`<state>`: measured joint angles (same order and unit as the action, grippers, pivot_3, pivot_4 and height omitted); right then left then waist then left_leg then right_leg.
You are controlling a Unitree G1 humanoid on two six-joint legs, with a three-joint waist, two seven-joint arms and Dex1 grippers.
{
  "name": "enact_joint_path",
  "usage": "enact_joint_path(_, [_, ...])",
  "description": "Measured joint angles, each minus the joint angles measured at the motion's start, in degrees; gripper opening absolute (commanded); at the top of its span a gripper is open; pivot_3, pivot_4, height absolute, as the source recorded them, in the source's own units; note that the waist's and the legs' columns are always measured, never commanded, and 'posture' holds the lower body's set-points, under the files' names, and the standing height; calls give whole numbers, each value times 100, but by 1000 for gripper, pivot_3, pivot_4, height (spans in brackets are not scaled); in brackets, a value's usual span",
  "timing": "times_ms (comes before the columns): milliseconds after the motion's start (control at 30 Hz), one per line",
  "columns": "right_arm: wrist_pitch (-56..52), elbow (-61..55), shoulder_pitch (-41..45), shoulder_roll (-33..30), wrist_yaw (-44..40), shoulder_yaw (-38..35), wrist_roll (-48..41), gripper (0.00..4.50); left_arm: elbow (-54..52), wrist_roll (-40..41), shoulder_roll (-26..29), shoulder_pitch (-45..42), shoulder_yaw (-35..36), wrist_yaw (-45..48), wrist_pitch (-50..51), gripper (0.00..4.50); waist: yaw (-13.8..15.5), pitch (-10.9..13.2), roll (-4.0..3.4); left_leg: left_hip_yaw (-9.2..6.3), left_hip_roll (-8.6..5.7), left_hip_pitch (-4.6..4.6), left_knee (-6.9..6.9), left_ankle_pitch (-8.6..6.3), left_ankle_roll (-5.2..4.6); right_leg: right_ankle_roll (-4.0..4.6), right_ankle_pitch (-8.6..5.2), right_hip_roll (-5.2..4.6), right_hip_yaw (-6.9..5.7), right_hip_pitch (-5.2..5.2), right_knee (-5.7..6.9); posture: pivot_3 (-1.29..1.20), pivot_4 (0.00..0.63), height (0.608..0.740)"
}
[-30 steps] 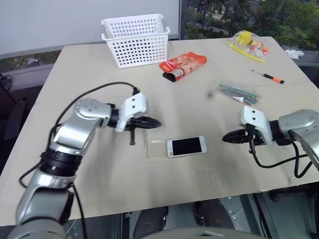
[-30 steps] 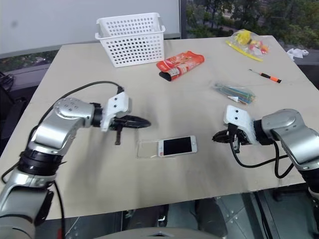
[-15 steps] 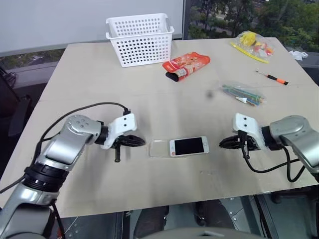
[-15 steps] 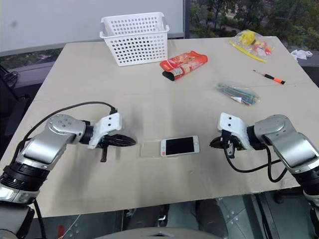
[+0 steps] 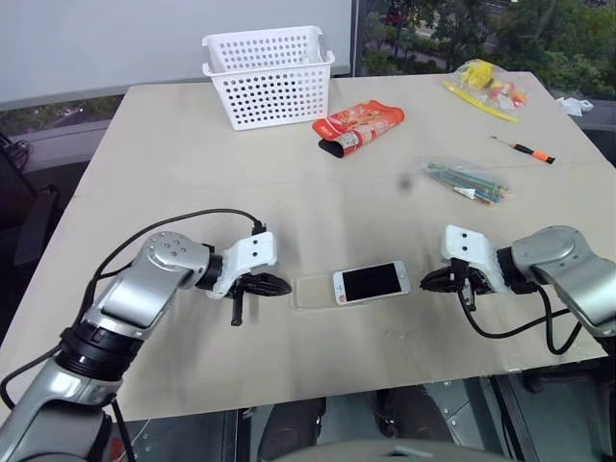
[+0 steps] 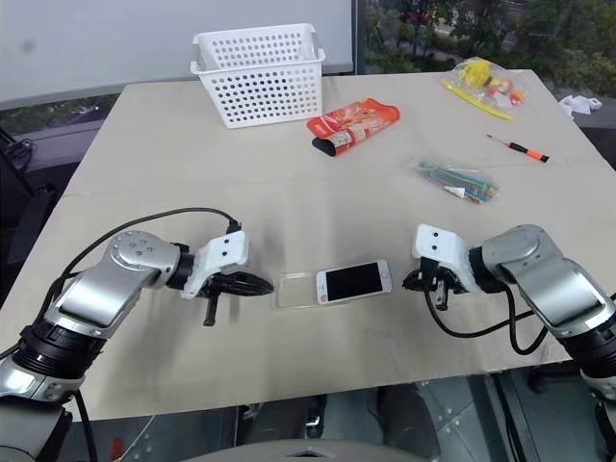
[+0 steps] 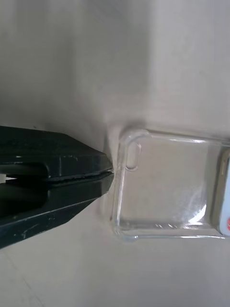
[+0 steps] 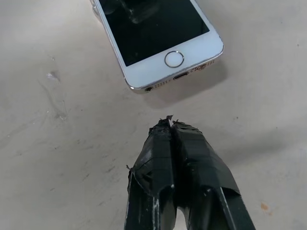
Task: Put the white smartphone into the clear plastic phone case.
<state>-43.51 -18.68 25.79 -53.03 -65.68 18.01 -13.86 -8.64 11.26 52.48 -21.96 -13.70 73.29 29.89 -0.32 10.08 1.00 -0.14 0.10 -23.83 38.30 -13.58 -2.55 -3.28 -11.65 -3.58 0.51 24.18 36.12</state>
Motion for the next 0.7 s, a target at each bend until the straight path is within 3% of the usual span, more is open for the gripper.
enact_joint_path(233, [-18,-4,34,61,37,102,41,47,-1,4,87,44,1,21,-1,0,-20,0,0,1,0,1,0,0,0,0,0,0,0,0,1,0,150,740])
enact_joint_path(700, [-281,-382,679,498,183,748,291,47,-267,15,-794,-32,-231,-446,299,0,-6,0,0,-6,-1,1,2,0,0,-13,8,2,-2,-1,7,0,150,740])
